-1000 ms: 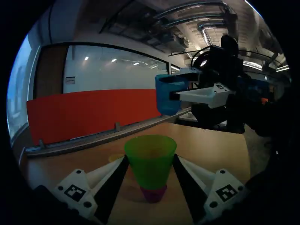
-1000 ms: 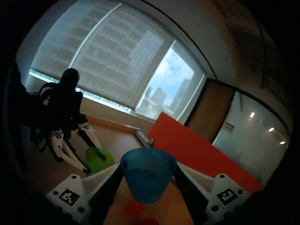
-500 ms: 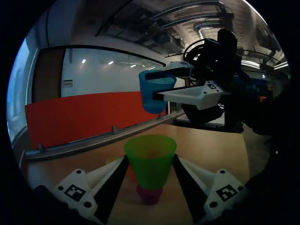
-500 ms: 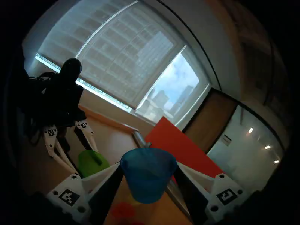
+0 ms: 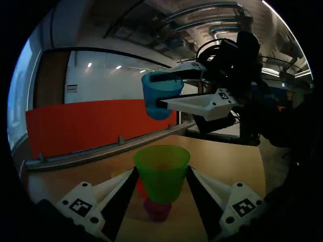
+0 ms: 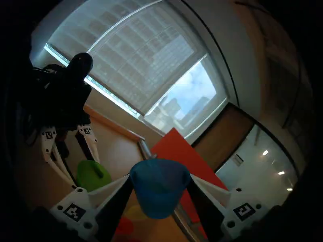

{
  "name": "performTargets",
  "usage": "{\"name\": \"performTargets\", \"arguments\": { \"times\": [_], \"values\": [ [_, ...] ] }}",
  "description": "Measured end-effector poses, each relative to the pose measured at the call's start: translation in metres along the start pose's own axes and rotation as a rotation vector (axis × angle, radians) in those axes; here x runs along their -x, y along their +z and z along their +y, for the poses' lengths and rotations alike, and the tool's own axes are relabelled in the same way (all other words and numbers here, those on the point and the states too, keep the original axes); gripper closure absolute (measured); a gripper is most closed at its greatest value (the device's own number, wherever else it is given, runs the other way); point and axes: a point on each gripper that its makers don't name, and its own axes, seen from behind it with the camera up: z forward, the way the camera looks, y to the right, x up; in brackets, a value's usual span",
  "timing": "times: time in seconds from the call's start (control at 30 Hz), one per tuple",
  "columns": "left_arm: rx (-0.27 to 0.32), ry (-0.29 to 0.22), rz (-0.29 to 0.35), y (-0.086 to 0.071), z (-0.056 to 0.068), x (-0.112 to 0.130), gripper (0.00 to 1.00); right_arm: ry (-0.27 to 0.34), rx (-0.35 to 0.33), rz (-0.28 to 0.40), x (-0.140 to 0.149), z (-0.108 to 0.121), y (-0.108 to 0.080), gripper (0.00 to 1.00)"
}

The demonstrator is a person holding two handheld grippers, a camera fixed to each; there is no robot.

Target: Pour water

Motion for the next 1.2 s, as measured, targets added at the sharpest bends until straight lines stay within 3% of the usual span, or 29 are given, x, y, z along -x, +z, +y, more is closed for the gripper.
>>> {"name": "performTargets", "arguments": {
  "times": [1.2],
  "values": [
    [0.008, 0.021, 0.005, 0.008, 0.004, -0.009, 0.17, -0.337, 0.042, -0.008, -0.018, 0.008, 0.011, 0.09]
  ]
}}
